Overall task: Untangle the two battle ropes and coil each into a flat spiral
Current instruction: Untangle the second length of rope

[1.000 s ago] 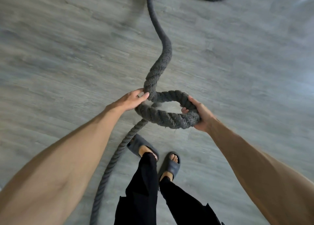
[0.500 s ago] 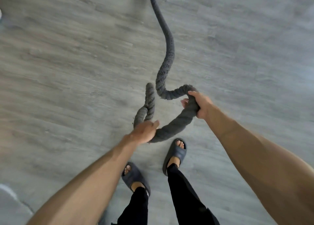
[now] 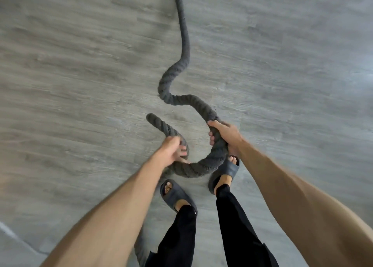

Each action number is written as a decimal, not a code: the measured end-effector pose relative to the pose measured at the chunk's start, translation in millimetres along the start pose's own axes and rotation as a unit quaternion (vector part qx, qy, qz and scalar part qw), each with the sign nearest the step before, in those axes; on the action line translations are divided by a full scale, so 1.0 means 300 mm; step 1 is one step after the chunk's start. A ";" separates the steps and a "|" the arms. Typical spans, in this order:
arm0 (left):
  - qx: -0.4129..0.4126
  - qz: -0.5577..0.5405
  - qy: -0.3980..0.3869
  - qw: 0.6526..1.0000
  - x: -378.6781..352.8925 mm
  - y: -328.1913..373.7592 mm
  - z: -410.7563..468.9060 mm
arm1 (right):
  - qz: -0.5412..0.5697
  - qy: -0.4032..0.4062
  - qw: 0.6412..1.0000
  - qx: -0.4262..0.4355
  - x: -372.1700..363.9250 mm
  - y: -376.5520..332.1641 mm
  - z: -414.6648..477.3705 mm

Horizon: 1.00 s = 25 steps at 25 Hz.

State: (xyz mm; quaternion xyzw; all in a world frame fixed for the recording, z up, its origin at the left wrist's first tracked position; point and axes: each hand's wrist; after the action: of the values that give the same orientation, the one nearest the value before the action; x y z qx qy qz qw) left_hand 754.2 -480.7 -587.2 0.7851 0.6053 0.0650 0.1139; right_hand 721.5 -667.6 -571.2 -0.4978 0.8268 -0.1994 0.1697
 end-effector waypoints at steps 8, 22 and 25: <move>-0.046 -0.281 -0.081 0.955 0.065 0.290 0.036 | 0.145 -0.337 0.918 -0.153 -0.050 0.070 -0.130; -0.213 -0.039 0.084 0.973 -0.122 0.289 -0.062 | -0.103 -0.047 0.993 -0.041 -0.116 0.268 -0.159; -0.263 0.133 0.162 0.942 -0.169 0.252 -0.102 | -0.115 0.063 0.988 0.080 -0.253 0.243 -0.150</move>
State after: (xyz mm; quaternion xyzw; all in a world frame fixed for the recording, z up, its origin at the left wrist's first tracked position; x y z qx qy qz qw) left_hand 804.5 -544.9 -536.2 0.7794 0.4668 0.3627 0.2077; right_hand 678.7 -561.9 -562.4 -0.5609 0.7544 -0.3140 0.1329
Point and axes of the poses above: each hand's wrist, its own z-axis towards the middle knuckle, its own x-axis out of the back of the hand, y = z × x
